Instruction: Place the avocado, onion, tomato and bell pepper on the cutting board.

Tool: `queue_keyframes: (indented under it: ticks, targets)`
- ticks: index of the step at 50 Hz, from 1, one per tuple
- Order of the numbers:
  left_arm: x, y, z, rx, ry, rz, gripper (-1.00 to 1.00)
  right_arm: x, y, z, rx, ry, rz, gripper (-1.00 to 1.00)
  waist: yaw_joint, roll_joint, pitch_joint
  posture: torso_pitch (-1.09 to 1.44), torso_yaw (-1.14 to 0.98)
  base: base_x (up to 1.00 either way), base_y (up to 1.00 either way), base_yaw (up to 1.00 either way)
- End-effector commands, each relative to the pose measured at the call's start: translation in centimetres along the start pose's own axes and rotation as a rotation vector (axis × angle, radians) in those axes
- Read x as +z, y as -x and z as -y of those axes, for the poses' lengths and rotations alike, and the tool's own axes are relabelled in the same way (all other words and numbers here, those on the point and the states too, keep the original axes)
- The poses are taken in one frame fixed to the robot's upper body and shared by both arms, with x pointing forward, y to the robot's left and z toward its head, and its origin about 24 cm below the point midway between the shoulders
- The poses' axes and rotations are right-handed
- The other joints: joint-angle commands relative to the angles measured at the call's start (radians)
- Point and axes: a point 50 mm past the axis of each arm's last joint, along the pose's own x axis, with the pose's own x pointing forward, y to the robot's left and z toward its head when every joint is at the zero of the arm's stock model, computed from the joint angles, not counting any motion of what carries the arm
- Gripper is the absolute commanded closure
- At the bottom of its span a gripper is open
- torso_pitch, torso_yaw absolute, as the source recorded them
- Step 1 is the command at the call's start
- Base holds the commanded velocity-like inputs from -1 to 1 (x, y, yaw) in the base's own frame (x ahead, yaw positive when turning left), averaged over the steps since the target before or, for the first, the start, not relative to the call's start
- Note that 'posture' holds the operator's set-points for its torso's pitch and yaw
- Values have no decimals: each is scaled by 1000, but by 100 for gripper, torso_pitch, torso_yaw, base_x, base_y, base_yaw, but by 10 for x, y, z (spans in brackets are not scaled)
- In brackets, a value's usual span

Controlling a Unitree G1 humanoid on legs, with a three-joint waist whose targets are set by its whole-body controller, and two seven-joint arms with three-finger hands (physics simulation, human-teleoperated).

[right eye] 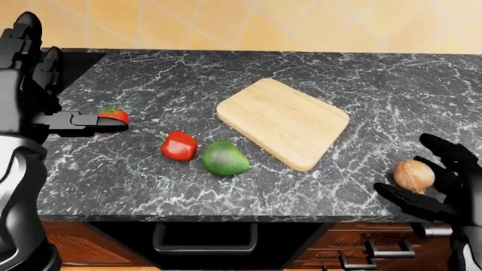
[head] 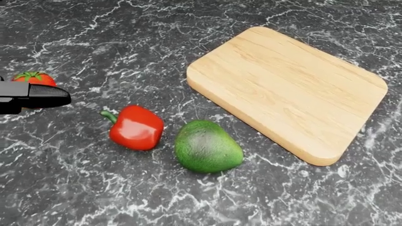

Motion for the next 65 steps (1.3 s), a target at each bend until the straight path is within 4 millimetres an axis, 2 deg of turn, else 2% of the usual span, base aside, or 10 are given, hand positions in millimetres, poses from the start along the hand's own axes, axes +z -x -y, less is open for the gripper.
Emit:
queue_keyframes:
  ticks: [1, 23, 31, 45, 50, 55, 61, 65]
  targets:
    - [15, 0, -5, 25, -12, 78, -100, 15, 2, 6, -31, 28, 74, -30, 0, -3, -18, 0, 0, 0, 0, 0]
    - [14, 4, -11, 40, -19, 79, -100, 21, 4, 5, -5, 58, 79, 21, 3, -5, -22, 0, 0, 0, 0, 0]
    - [18, 3, -12, 36, -19, 86, -100, 22, 4, 3, 13, 69, 82, 29, 1, -5, -20, 0, 0, 0, 0, 0]
    - [16, 6, -14, 46, -16, 84, -100, 33, -2, -3, 39, 80, 97, 73, -2, -3, -17, 0, 0, 0, 0, 0]
    - [14, 7, -16, 51, -17, 81, -100, 45, -4, -2, 44, 91, 111, 85, -1, 0, -16, 0, 0, 0, 0, 0]
    - [13, 8, -18, 56, -16, 78, -100, 71, -6, -3, 59, 113, 149, 89, -2, 3, -14, 0, 0, 0, 0, 0]
    - [12, 8, -17, 55, -18, 77, -100, 105, -19, -12, 90, 138, 199, 93, -4, 2, -15, 0, 0, 0, 0, 0]
    - [12, 9, -17, 56, -17, 76, -100, 120, -31, -21, 111, 145, 223, 93, -5, 1, -17, 0, 0, 0, 0, 0]
